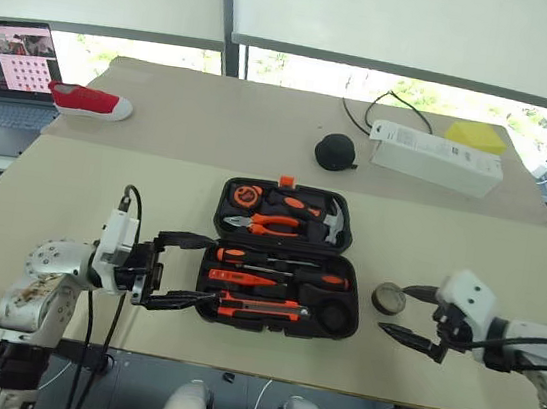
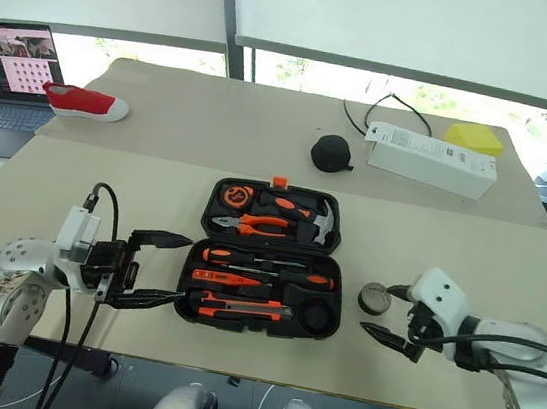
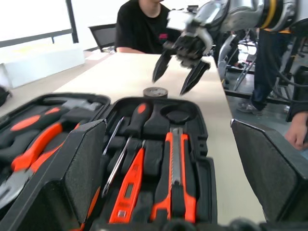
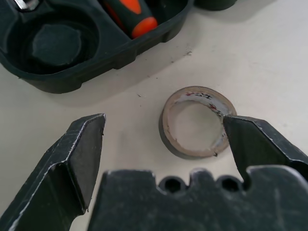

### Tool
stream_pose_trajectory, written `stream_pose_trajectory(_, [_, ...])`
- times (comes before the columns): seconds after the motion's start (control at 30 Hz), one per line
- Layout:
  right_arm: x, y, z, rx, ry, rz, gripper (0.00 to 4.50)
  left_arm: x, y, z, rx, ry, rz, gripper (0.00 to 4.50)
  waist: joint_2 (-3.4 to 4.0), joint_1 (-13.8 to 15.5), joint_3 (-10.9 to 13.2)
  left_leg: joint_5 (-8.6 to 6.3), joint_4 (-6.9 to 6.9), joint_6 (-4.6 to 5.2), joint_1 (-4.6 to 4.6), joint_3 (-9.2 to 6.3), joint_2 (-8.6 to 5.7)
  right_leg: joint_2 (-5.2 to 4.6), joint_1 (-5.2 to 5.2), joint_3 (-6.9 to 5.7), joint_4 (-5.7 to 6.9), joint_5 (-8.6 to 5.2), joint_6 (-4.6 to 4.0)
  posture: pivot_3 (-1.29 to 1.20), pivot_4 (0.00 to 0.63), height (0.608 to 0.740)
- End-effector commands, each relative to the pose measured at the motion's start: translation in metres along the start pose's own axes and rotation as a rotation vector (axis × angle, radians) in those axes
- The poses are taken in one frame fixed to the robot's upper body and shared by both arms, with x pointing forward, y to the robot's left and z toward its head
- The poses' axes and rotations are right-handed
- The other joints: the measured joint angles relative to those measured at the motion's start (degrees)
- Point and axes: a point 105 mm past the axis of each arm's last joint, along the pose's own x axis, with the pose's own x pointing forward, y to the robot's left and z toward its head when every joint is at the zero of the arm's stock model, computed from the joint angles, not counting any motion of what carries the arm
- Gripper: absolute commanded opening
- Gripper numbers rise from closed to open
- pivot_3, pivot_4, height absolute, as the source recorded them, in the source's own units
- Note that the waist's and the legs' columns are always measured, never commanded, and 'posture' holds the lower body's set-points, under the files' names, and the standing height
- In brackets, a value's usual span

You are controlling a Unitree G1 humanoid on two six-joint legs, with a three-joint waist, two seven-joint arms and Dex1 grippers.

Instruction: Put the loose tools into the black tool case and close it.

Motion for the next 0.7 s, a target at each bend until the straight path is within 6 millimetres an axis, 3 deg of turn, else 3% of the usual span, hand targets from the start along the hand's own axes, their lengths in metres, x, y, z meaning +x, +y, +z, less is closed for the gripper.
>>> stream_pose_trajectory(0.03, [0.007, -0.006, -0.002, -0.026, 0.061, 0.004, 4.25, 0.004, -0.002, 0.007, 0.028, -0.008, -0.016, 4.47, -0.01, -0.2, 0.0, 0.0, 0.0, 0.0, 0.02, 0.0, 0.0, 0.0, 0.0, 0.0, 0.0, 0.0, 0.0, 0.0, 0.15, 0.74])
stream_pose_trajectory(0.13, [0.013, -0.012, -0.006, -0.036, 0.106, 0.0, 3.51, 0.003, -0.003, 0.007, 0.025, -0.005, -0.017, 4.5, -0.01, -0.4, 0.0, 0.0, 0.0, 0.0, 0.02, 0.0, 0.01, 0.01, 0.0, 0.0, 0.01, 0.0, 0.0, 0.0, 0.15, 0.74])
stream_pose_trajectory(0.47, [0.01, -0.019, 0.007, -0.096, 0.101, 0.049, 0.13, -0.001, -0.006, 0.004, 0.02, 0.012, -0.025, 4.5, -0.01, -0.4, 0.0, 0.0, 0.0, 0.0, 0.01, 0.0, 0.01, 0.01, 0.0, -0.01, 0.01, 0.0, 0.0, 0.0, 0.15, 0.74])
stream_pose_trajectory(0.6, [0.001, -0.006, 0.041, -0.096, -0.029, 0.146, 0.02, -0.004, -0.008, 0.003, 0.015, 0.016, -0.021, 4.5, 0.0, -0.4, 0.0, 0.0, 0.0, 0.0, 0.0, -0.01, 0.02, 0.0, -0.02, -0.01, 0.01, 0.0, 0.0, 0.0, 0.15, 0.74])
stream_pose_trajectory(0.7, [-0.002, 0.024, 0.075, -0.123, -0.151, 0.308, 0.02, -0.006, -0.011, 0.0, 0.009, 0.025, -0.023, 4.5, 0.02, -0.6, 0.1, 0.0, -0.01, 0.0, 0.02, -0.03, 0.04, 0.01, -0.02, -0.01, 0.02, 0.0, 0.0, 0.0, 0.15, 0.74])
